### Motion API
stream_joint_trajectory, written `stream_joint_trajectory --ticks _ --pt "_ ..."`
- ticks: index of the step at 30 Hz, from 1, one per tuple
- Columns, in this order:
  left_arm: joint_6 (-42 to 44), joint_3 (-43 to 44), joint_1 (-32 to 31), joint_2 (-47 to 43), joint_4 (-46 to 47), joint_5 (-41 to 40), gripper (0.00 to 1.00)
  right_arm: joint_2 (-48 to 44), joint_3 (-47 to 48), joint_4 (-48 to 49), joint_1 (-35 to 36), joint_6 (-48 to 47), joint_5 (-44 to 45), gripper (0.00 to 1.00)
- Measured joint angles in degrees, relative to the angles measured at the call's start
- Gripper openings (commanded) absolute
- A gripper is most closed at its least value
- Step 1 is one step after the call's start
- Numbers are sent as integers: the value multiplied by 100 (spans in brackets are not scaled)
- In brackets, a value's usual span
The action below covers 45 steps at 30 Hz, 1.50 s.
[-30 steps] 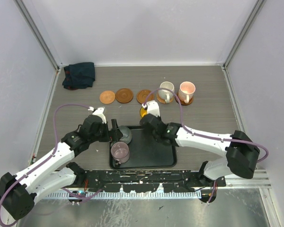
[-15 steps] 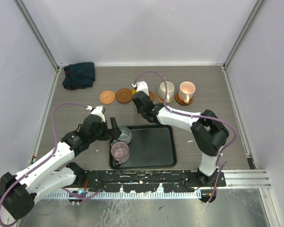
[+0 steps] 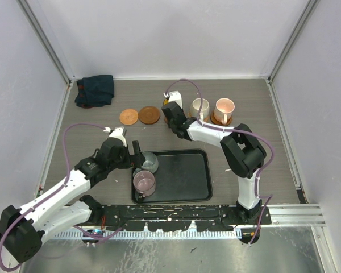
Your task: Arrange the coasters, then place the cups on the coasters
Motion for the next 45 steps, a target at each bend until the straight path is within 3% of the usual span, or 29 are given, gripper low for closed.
stream_joint_trajectory --ticks 45 --pt "0 0 0 240 13 15 98 463 304 -269 -262 466 -428 1"
